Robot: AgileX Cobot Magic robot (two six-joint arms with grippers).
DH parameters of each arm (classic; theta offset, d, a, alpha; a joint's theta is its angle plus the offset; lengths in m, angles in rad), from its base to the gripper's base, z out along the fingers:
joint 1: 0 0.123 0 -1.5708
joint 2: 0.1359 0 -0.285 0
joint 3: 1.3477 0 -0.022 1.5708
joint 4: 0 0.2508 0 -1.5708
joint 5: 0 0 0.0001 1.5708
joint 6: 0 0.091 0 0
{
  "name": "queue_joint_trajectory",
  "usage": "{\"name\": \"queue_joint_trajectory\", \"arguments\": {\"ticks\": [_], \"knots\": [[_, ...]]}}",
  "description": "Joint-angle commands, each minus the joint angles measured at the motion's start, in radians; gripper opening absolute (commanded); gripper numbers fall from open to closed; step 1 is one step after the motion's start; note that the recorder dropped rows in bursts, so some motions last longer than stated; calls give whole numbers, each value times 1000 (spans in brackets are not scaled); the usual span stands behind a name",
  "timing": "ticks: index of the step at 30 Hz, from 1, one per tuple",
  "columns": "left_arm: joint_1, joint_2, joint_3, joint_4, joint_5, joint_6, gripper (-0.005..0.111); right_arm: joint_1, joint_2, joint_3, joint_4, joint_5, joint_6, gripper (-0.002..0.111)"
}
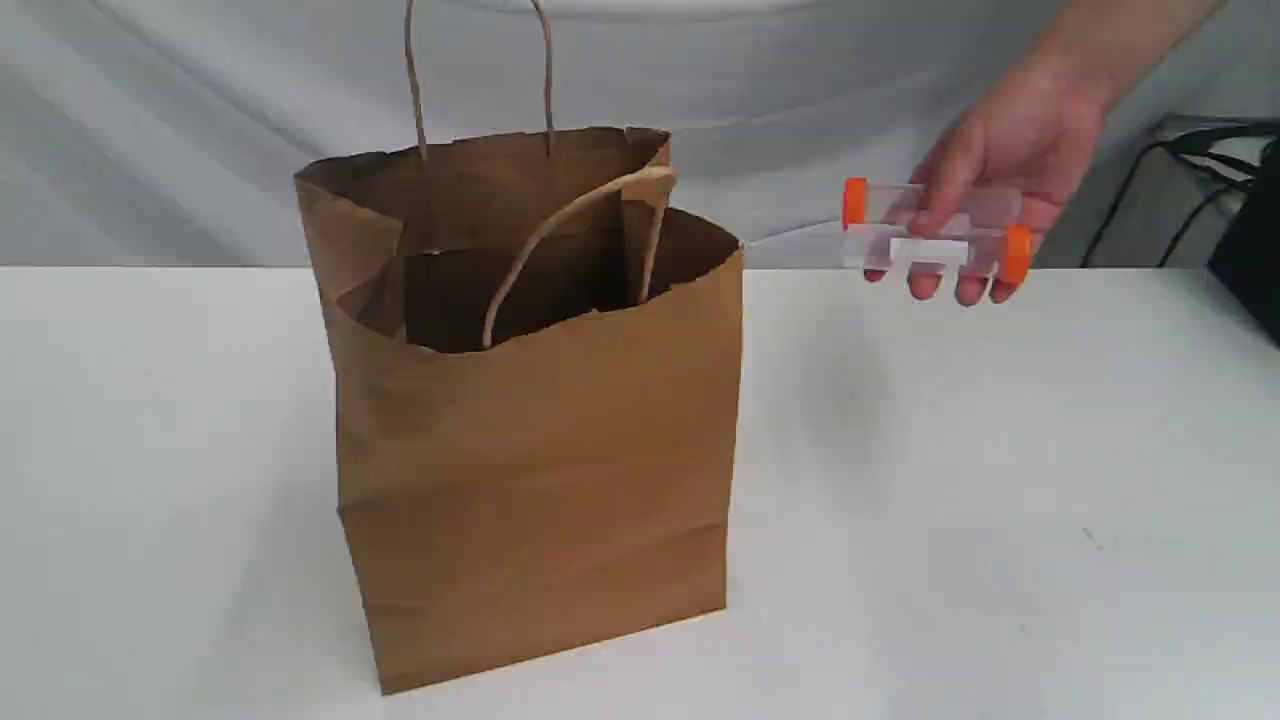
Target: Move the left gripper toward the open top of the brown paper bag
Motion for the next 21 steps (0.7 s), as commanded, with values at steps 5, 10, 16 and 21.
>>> {"name": "queue_joint_trajectory", "arguments": {"ticks": [5,10,16,21], "knots": [[-7,316,-260,11,-313,75,3,-6,123,-134,-100,141,-7,0],[-32,343,-267,11,-313,189,14,-6,363,-322,-112,238,-7,0],[-90,347,-267,11,-288,220,20,-6,679,-638,-125,437,-52,0],[-162,376,-258,11,-289,291,20,-6,890,-892,-125,624,-126,0]]}}
